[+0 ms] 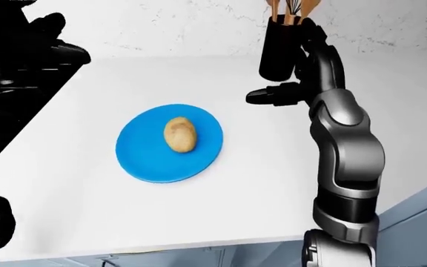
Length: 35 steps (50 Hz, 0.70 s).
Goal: Place the potato on the top rack of the oven.
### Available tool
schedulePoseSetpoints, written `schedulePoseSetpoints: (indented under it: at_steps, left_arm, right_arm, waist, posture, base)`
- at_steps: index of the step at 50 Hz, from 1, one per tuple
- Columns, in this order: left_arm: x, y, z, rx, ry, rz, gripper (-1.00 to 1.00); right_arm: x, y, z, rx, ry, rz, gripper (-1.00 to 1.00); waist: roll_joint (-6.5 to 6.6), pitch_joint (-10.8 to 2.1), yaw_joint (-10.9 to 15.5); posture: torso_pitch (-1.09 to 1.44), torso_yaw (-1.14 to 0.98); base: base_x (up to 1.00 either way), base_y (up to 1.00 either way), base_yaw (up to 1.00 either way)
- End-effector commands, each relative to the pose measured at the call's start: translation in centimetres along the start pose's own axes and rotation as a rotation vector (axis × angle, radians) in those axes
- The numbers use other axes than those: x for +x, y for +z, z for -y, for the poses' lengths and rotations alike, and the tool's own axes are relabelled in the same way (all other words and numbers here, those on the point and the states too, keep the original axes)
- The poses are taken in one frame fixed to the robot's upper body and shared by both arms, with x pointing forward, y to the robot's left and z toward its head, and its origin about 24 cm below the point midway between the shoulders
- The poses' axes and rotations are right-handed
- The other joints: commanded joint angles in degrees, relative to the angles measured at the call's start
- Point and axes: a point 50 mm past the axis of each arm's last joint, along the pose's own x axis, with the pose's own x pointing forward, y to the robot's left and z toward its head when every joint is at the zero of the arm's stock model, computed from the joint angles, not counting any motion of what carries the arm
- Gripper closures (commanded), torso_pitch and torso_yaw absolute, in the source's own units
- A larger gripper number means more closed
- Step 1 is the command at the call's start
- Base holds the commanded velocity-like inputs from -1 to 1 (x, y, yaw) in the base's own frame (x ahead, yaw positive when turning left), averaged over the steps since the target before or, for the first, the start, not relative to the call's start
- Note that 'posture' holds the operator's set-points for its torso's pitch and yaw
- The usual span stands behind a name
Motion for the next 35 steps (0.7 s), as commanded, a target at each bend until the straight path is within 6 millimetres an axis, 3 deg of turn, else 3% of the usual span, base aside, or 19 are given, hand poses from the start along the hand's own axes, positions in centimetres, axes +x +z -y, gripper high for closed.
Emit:
schedulePoseSetpoints:
  at_steps: [1,5,10,15,21,26,35]
  left_arm:
    - [-0.3,4.6,-0.5,0.164,-0.028,0.131,-1.00]
    - [1.6,7.3,-1.4,0.355,-0.010,0.210,-1.00]
    - [2.2,7.4,0.2,0.623,-0.226,0.097,-1.00]
    - [2.5,5.0,2.6,0.973,-0.399,0.035,-1.00]
    - [2.6,4.6,4.4,1.240,-0.521,0.085,-1.00]
    - [2.7,4.3,4.7,1.367,-0.551,0.091,-1.00]
    - [2.5,6.5,6.1,1.462,-0.575,0.182,-1.00]
  right_arm:
    - [-0.2,2.1,0.4,-0.009,-0.020,0.099,-1.00]
    - [-0.3,2.1,0.4,-0.008,-0.018,0.100,-1.00]
    - [-0.3,1.9,0.2,-0.012,-0.014,0.098,-1.00]
    - [-0.4,2.0,0.3,-0.010,-0.014,0.102,-1.00]
    - [-0.3,2.0,0.3,-0.011,-0.012,0.100,-1.00]
    - [-0.3,2.0,0.2,-0.012,-0.010,0.101,-1.00]
    - [-0.3,1.8,0.1,-0.012,-0.006,0.100,-1.00]
  waist:
    - [0.24,-1.92,0.0]
    - [-0.29,-1.50,0.3]
    - [-0.47,-1.66,0.4]
    - [-1.00,-1.52,0.4]
    - [-1.65,-1.69,0.5]
    - [-2.01,-1.63,0.5]
    - [-1.98,-1.53,0.6]
  posture:
    - [0.00,0.00]
    - [0.00,0.00]
    - [0.00,0.00]
    - [0.00,0.00]
    - [0.00,0.00]
    - [0.00,0.00]
    - [0.00,0.00]
  base:
    - [0.00,0.00,0.00]
    - [0.00,0.00,0.00]
    - [0.00,0.00,0.00]
    - [0.00,0.00,0.00]
    - [0.00,0.00,0.00]
    - [0.00,0.00,0.00]
    - [0.00,0.00,0.00]
